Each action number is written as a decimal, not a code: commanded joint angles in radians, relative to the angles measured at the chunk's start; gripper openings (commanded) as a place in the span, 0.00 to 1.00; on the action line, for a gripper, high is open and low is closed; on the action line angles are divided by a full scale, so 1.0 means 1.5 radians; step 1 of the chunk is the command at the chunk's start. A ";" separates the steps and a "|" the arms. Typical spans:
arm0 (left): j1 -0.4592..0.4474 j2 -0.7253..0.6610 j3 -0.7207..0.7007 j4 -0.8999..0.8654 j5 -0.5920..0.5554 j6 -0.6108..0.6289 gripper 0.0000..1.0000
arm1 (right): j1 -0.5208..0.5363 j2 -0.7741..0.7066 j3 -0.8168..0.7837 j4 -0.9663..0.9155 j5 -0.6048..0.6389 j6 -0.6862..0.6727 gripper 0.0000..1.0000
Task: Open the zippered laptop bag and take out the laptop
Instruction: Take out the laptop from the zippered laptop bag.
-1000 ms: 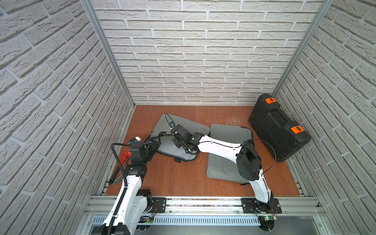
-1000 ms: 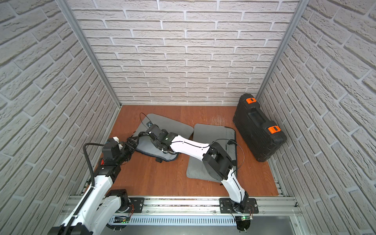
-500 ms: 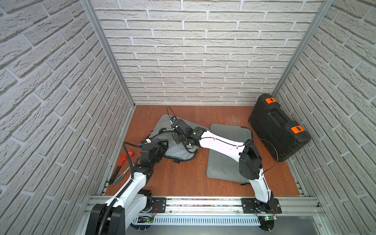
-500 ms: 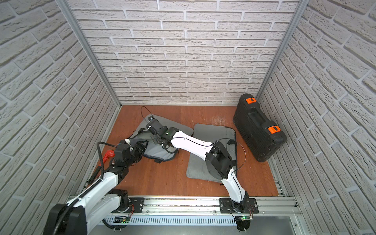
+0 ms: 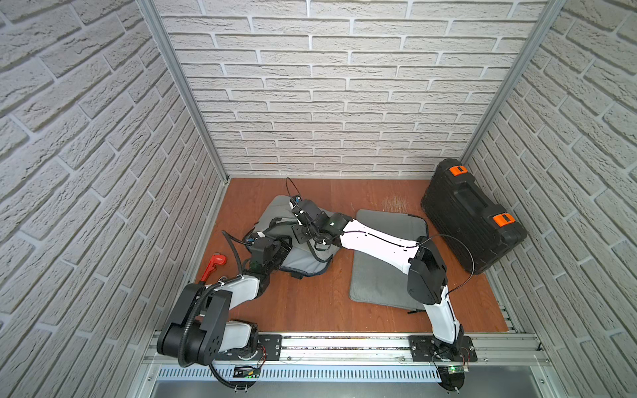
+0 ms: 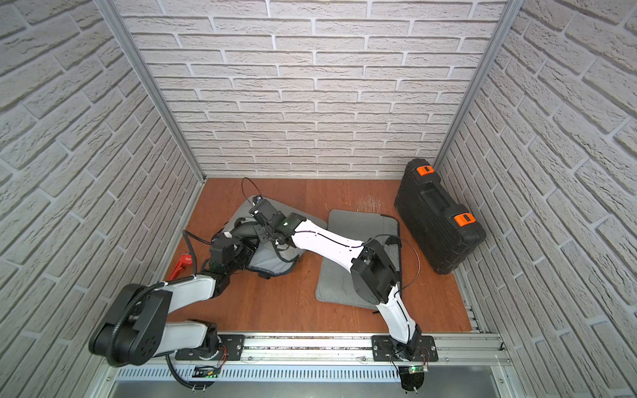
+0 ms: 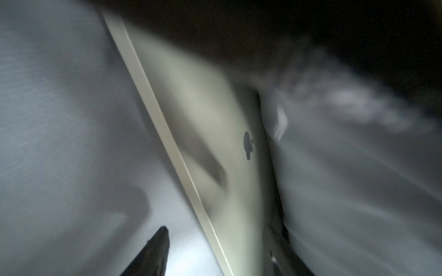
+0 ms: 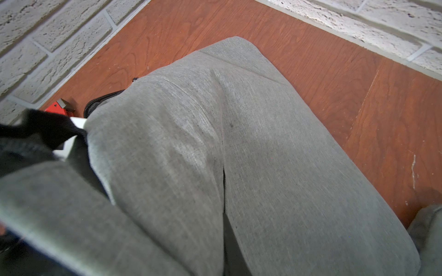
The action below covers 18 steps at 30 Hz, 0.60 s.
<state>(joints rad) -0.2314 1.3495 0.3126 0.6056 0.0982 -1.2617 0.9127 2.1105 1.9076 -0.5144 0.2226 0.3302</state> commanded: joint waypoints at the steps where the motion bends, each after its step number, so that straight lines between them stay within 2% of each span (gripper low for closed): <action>1: -0.004 0.045 0.020 0.104 -0.009 -0.003 0.63 | 0.005 -0.072 0.020 0.072 -0.047 0.031 0.06; 10: -0.004 0.203 0.047 0.268 0.010 -0.033 0.57 | 0.004 -0.084 -0.016 0.113 -0.091 0.027 0.06; 13: -0.004 0.257 0.050 0.346 0.019 -0.057 0.50 | 0.004 -0.084 -0.029 0.122 -0.099 0.023 0.06; 18: -0.004 0.320 0.049 0.434 0.023 -0.090 0.30 | 0.004 -0.084 -0.049 0.135 -0.100 0.015 0.06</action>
<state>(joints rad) -0.2325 1.7943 0.3733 1.1046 0.1181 -1.3682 0.9031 2.1033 1.8343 -0.4263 0.1452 0.3405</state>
